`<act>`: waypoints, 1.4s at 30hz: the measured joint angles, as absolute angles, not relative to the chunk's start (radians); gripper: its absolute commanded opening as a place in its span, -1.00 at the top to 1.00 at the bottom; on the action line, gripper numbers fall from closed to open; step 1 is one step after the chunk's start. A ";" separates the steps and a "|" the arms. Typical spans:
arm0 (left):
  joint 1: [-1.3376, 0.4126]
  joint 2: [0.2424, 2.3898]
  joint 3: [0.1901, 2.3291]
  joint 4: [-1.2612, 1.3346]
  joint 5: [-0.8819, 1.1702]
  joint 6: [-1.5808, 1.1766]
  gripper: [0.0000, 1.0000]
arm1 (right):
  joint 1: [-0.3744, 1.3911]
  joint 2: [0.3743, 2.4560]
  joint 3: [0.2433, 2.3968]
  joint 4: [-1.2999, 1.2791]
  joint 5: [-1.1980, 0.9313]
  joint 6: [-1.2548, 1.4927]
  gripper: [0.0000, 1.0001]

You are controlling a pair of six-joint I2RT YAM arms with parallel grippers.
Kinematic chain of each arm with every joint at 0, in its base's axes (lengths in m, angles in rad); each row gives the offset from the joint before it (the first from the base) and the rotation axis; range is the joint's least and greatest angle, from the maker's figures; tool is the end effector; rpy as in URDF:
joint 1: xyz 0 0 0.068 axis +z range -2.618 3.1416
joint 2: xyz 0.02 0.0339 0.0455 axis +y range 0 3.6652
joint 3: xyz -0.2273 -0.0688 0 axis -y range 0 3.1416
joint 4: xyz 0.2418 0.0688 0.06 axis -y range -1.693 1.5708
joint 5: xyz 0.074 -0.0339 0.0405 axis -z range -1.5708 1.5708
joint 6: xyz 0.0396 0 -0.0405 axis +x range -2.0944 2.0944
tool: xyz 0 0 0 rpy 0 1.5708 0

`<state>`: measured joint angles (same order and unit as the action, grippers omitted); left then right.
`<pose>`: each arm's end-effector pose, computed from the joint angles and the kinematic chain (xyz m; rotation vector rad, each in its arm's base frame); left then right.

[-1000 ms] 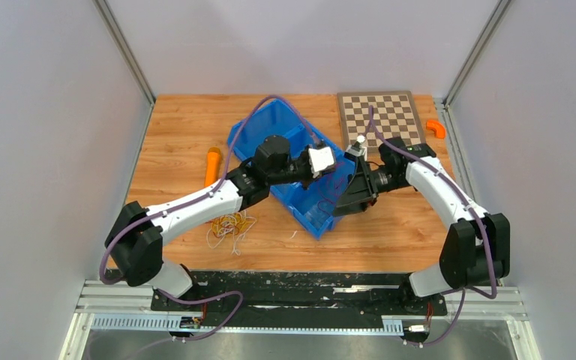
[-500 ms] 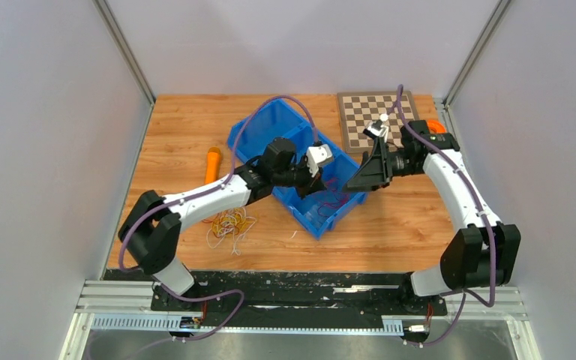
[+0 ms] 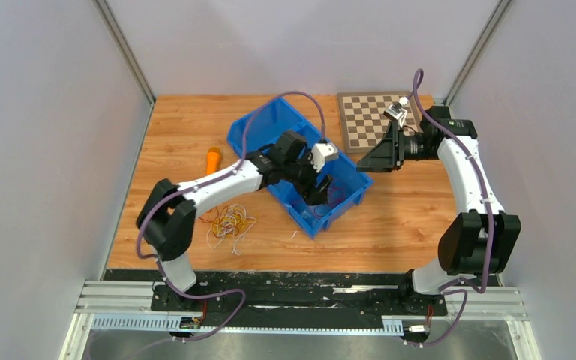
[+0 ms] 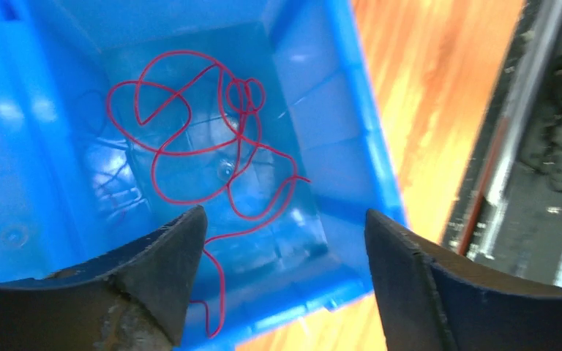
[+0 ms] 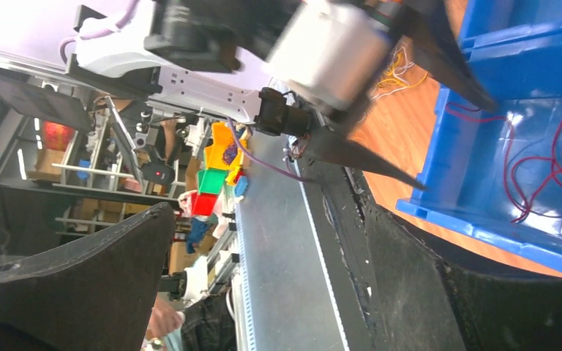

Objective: Untangle the cables

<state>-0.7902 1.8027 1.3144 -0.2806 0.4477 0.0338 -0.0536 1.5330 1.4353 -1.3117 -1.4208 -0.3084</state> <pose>0.2642 -0.2911 0.1980 1.1778 2.1145 -0.8868 0.2725 0.0246 0.2979 -0.4193 2.1024 1.7785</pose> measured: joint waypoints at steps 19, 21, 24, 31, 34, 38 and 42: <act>-0.004 1.170 1.095 -0.955 0.509 0.535 -0.79 | 0.372 1.548 1.497 -1.007 -1.044 -0.210 -0.94; 0.093 1.186 1.028 -0.982 0.457 0.601 -0.75 | 0.453 1.553 1.497 -0.961 -0.974 -0.202 -0.89; 0.182 1.233 0.961 -0.984 0.400 0.660 -0.70 | 0.564 1.582 1.497 -0.891 -0.899 -0.186 -0.87; 0.242 1.348 0.889 -0.876 0.360 0.686 -0.61 | 0.688 1.724 1.509 -0.801 -0.801 -0.158 -0.84; 0.243 1.408 0.889 -0.841 0.370 0.699 -0.57 | 0.704 1.760 1.519 -0.788 -0.788 -0.157 -0.80; 0.246 1.395 0.869 -0.837 0.445 0.748 -0.52 | 0.704 1.768 1.520 -0.774 -0.785 -0.157 -0.69; 0.245 1.208 0.831 -0.872 0.570 0.815 -0.43 | 0.711 1.780 1.520 -0.738 -0.786 -0.153 -0.54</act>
<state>0.2451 1.2076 0.8307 -0.8722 0.5705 0.8150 0.7113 1.7798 1.5204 -0.7376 -0.7856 -0.1532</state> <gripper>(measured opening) 0.741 0.823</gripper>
